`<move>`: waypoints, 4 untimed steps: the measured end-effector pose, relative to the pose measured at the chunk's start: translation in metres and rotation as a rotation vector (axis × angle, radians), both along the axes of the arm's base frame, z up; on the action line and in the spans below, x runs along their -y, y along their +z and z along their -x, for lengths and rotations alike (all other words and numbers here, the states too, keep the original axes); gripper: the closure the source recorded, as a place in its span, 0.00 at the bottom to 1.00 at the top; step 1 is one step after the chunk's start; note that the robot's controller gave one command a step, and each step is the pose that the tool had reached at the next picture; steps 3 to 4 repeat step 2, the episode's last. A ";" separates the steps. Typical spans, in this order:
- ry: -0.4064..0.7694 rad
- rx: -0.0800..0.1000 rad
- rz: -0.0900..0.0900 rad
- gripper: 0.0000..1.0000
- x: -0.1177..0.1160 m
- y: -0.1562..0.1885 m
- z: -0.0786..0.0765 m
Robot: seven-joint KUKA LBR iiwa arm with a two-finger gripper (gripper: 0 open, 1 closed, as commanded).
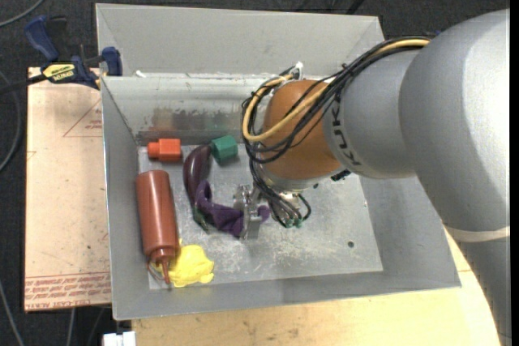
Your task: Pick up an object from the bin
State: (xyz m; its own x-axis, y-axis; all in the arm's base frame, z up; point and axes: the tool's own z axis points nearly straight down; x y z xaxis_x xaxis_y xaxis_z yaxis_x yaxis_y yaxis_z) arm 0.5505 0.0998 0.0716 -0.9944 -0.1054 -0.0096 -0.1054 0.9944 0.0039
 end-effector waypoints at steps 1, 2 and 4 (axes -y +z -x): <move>0.000 0.000 0.000 1.00 0.000 0.000 0.000; 0.025 0.007 -0.001 1.00 0.003 0.161 0.007; 0.025 0.007 -0.001 1.00 0.003 0.161 0.007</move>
Offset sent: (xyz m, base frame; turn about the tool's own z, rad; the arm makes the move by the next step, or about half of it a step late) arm -0.0090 -0.0040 0.1597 -0.0253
